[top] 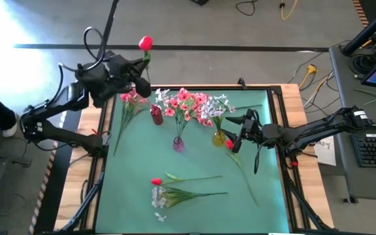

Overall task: Sort flowers into vase by color
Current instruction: Put the bottom left red flower into the red vase

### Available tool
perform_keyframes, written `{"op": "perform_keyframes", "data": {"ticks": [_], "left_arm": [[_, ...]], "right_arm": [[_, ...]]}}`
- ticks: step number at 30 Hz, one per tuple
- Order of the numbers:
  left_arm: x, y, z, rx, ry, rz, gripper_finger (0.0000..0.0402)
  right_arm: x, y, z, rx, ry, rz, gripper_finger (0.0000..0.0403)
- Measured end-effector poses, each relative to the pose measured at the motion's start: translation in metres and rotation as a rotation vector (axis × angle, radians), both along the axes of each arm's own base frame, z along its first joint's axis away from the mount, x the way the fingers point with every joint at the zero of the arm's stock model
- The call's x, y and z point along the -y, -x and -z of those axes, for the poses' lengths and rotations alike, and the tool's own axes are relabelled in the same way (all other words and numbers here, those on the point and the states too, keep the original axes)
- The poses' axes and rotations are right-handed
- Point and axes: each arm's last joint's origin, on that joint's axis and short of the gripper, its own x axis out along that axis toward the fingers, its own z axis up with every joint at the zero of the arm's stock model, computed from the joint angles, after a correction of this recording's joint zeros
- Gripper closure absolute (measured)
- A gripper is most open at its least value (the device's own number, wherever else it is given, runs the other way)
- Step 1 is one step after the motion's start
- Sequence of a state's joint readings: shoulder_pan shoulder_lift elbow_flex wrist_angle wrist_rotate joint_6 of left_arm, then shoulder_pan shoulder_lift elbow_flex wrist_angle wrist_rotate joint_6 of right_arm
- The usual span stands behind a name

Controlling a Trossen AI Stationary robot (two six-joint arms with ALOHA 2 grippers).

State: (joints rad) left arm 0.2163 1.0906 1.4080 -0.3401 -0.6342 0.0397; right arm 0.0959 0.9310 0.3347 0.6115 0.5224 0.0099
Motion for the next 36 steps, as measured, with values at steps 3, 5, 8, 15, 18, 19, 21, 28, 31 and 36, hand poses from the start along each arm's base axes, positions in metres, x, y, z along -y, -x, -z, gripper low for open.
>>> {"op": "perform_keyframes", "data": {"ticks": [3,5,8,15,18,19,21,28,31,36], "left_arm": [[0.001,0.003,0.024,0.024,-0.005,0.039,0.0401],[0.002,0.006,0.041,0.047,-0.011,0.069,0.0401],[0.004,0.013,0.064,0.106,-0.016,0.076,0.0401],[0.005,0.019,0.110,0.144,-0.062,0.074,0.0401],[0.005,0.024,0.113,0.178,-0.071,0.066,0.0401],[0.005,0.024,0.113,0.175,-0.069,0.066,0.0401],[0.006,0.024,0.115,0.163,-0.065,0.067,0.0401],[0.006,0.026,0.106,0.127,-0.034,0.068,0.0402],[0.006,0.029,0.099,0.095,-0.024,0.024,0.0401],[0.005,0.030,0.098,0.098,-0.006,0.008,0.0402]], "right_arm": [[0.000,0.000,0.002,-0.018,-0.014,0.001,0.0138],[0.000,0.000,0.004,-0.026,-0.023,0.002,0.0138],[0.000,0.000,0.004,-0.021,-0.040,-0.001,0.0138],[0.000,0.000,0.004,-0.007,-0.068,-0.001,0.0138],[0.000,0.000,0.004,-0.003,-0.076,-0.001,0.0138],[0.000,0.000,0.004,-0.002,-0.078,0.000,0.0138],[0.000,0.000,0.004,0.001,-0.085,0.000,0.0138],[0.000,0.000,0.004,0.001,-0.085,0.001,0.0138],[0.000,0.000,0.004,0.001,-0.085,0.001,0.0138],[0.000,0.000,0.004,0.000,-0.084,0.001,0.0138]]}}
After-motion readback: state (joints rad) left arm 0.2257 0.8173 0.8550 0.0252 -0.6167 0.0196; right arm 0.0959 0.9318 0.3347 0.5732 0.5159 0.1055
